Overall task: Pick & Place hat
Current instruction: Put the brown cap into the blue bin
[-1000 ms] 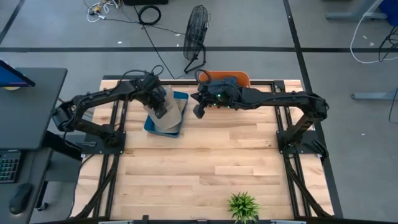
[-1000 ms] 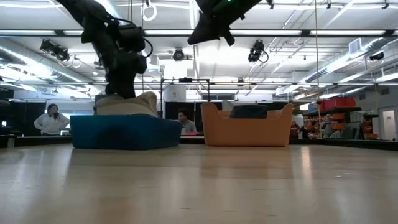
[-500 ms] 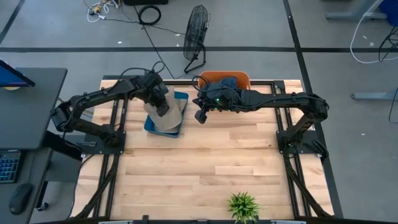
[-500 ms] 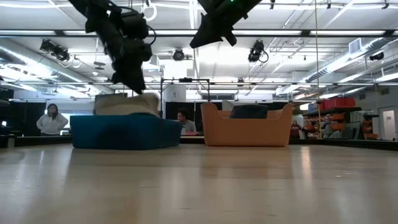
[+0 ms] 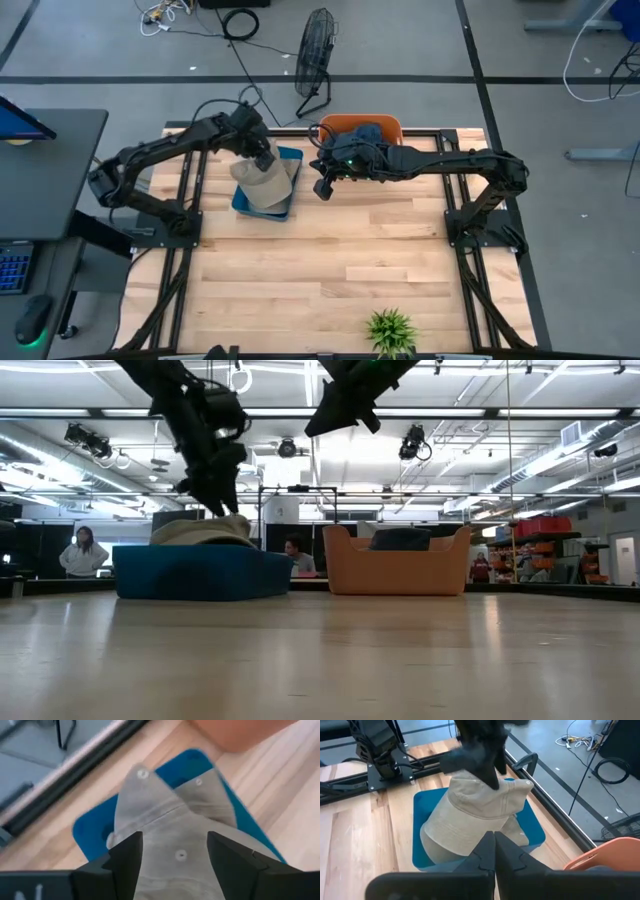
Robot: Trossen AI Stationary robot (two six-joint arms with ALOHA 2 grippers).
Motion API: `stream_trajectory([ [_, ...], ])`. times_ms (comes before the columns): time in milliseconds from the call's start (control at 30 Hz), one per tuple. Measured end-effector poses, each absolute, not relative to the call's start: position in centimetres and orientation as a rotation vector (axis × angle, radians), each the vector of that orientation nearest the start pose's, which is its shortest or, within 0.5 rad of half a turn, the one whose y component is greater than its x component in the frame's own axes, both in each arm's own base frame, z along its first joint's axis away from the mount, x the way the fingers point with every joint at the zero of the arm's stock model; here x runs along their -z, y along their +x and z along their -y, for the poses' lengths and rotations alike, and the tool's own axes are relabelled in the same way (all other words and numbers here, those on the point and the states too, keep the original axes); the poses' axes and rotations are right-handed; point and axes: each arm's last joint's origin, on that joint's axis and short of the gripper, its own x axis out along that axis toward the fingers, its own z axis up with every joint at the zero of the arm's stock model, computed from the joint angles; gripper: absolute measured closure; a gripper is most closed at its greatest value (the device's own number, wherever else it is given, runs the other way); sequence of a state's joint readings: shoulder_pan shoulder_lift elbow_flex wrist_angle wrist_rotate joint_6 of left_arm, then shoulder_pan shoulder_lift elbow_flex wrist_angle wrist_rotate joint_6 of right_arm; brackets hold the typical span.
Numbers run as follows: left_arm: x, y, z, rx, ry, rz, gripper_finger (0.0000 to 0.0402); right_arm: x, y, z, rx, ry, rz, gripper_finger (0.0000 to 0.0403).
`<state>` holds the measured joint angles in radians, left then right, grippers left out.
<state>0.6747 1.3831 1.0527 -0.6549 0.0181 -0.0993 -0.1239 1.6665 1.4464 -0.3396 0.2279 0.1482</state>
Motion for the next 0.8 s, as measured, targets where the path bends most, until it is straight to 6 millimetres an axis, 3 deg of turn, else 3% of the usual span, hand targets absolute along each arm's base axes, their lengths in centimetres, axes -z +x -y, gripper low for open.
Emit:
stream_trajectory([
  [267, -22.5, 23.3, -18.2, -0.588, -0.524, -1.004, 0.0193, -32.0, 37.5, 5.3, 0.382, 0.112, -0.546, 0.0403],
  [400, -21.5, 23.7, -18.4, -0.587, -0.541, -1.040, 0.0234, -31.9, 37.4, 5.3, 0.383, 0.112, -0.556, 0.0403],
  [600, -22.2, 23.5, -18.0, -0.539, -0.569, -1.005, 0.0380, -31.8, 37.4, 5.3, 0.383, 0.112, -0.559, 0.0403],
  [800, -24.5, 22.9, -16.5, -0.447, -0.506, -0.947, 0.0388, -31.8, 37.4, 5.3, 0.383, 0.112, -0.559, 0.0403],
])
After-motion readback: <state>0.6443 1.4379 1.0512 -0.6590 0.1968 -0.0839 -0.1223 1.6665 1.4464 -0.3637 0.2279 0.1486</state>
